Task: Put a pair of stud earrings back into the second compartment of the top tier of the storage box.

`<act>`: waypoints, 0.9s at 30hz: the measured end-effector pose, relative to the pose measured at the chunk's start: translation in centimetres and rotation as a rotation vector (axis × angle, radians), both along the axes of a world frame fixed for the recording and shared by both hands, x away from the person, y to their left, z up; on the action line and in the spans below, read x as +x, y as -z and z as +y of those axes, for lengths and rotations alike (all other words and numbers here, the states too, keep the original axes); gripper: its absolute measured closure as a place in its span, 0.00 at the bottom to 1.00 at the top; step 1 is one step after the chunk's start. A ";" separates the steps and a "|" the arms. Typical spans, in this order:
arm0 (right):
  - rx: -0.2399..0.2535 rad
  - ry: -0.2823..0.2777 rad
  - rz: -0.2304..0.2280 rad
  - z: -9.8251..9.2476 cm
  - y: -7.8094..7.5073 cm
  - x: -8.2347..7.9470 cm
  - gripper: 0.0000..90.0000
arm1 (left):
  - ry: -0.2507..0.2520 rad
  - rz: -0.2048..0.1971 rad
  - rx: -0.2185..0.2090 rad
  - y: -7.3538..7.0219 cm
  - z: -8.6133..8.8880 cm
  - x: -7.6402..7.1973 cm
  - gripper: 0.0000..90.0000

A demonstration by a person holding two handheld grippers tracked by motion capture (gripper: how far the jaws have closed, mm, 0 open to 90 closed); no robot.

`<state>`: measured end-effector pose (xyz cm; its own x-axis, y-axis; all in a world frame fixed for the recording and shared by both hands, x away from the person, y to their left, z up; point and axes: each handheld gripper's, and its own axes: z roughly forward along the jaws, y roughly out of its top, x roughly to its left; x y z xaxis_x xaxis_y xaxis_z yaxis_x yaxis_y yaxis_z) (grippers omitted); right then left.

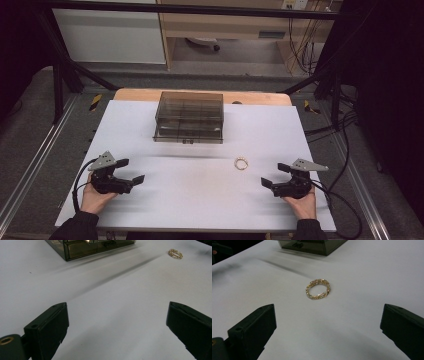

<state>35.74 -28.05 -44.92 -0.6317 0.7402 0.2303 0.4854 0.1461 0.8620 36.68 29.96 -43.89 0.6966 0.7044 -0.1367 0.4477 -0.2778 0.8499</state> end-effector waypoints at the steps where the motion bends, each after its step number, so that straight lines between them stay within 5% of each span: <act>1: 0.000 0.000 0.000 0.0 0.0 0.0 0.01 | 0.000 0.000 0.000 0.0 0.0 0.0 0.05; 27: -0.028 0.020 0.016 0.9 -0.4 0.9 0.02 | -0.009 0.015 0.002 0.0 0.1 0.1 0.05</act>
<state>36.66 -27.14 -44.56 -0.6130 0.7591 0.2192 0.5025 0.1604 0.8496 36.79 30.09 -43.91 0.6883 0.7106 -0.1459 0.4629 -0.2754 0.8426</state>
